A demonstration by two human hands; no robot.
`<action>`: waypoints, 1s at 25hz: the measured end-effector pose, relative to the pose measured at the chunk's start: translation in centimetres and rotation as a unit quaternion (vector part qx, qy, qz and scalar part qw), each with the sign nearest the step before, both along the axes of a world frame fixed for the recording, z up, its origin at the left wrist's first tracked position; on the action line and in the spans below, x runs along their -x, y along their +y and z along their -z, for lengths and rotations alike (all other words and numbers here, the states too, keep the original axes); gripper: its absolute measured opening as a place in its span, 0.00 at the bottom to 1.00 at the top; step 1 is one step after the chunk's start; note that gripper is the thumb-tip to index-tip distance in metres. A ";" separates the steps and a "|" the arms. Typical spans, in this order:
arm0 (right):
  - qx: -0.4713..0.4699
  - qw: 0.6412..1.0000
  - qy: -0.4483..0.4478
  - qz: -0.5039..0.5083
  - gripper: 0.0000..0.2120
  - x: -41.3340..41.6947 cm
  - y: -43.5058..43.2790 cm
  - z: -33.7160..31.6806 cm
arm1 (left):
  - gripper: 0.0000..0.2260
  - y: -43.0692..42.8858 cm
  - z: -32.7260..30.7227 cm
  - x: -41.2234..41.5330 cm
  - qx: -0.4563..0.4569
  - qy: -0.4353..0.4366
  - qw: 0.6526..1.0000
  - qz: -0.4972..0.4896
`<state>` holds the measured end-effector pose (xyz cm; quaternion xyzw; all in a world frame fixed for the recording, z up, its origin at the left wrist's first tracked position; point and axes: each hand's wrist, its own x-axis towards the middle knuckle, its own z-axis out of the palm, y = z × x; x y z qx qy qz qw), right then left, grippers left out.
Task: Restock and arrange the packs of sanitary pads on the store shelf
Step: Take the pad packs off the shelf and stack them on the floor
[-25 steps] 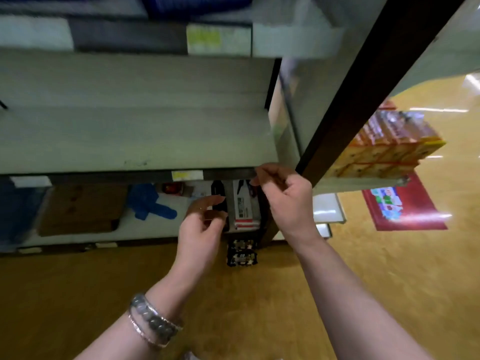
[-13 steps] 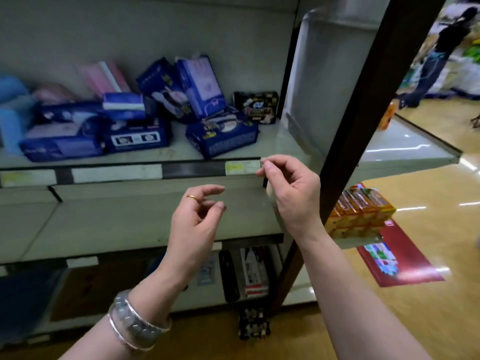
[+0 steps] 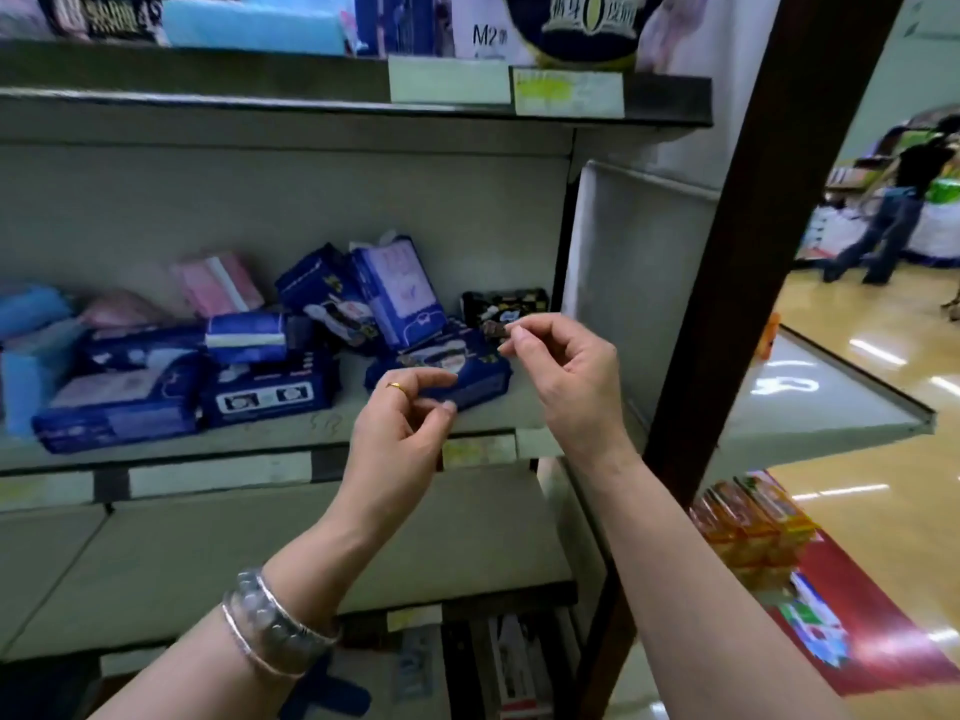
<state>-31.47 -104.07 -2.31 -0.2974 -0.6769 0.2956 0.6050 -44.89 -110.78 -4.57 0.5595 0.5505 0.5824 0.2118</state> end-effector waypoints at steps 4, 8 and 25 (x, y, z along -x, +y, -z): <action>0.042 0.999 0.009 -0.003 0.14 0.6 6.4 -0.8 | 0.13 5.1 -1.6 0.1 0.007 0.020 1.000 -0.007; 0.089 0.996 -0.004 -0.024 0.10 2.6 11.8 0.5 | 0.12 9.1 -0.2 1.0 0.035 0.001 0.999 -0.039; 0.056 0.773 -0.613 0.153 0.34 7.6 29.9 4.9 | 0.16 21.3 0.5 7.1 0.143 0.191 0.968 0.079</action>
